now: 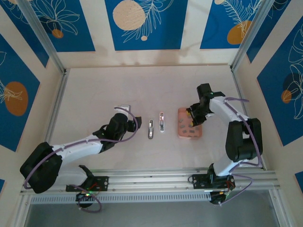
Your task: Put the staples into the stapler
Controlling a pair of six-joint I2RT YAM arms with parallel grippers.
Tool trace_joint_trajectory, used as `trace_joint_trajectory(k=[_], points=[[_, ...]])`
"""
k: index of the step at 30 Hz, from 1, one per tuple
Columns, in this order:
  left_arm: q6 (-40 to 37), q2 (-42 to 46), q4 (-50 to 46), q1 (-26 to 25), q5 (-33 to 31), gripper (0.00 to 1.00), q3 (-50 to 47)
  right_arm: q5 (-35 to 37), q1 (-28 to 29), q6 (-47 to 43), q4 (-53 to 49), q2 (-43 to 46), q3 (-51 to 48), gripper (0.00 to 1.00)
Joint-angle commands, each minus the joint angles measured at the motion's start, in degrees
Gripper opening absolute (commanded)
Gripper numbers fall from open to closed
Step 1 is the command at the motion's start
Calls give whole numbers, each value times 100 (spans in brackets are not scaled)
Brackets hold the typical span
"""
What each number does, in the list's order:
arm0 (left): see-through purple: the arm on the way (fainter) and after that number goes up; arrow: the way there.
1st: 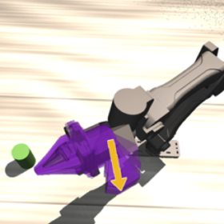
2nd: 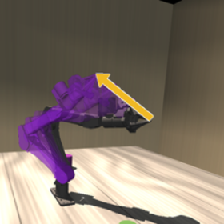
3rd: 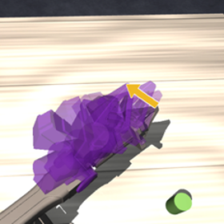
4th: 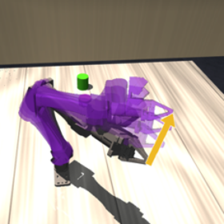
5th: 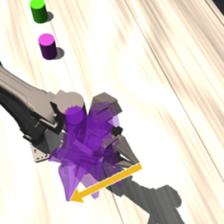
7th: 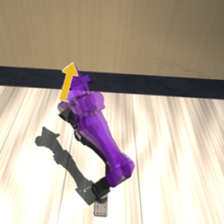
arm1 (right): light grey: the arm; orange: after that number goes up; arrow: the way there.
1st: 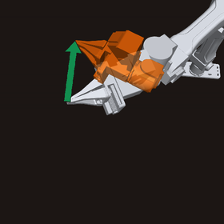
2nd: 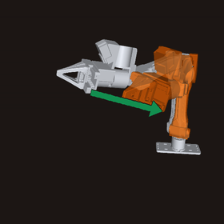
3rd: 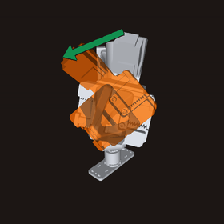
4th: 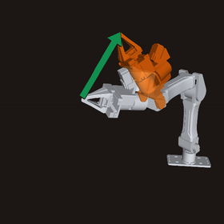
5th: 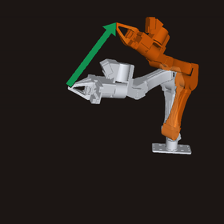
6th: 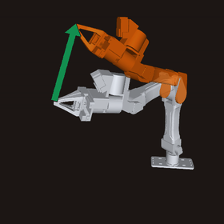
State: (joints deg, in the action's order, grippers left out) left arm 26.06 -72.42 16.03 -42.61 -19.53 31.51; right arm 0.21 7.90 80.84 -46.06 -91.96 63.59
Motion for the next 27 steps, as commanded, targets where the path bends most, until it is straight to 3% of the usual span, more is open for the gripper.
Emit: trace_joint_trajectory(k=[1, 10, 27], points=[[60, -45, 209, 85, -64, 80, -60, -47, 53, 343, -264, -160, 52, 49], [118, -226, 207, 170, 2, 80, 12, -594, 338, 101, -38, -796, 61, 42], [110, -230, 102, 228, 19, 80, 98, -577, 344, -33, -18, -1265, 191, 36]])
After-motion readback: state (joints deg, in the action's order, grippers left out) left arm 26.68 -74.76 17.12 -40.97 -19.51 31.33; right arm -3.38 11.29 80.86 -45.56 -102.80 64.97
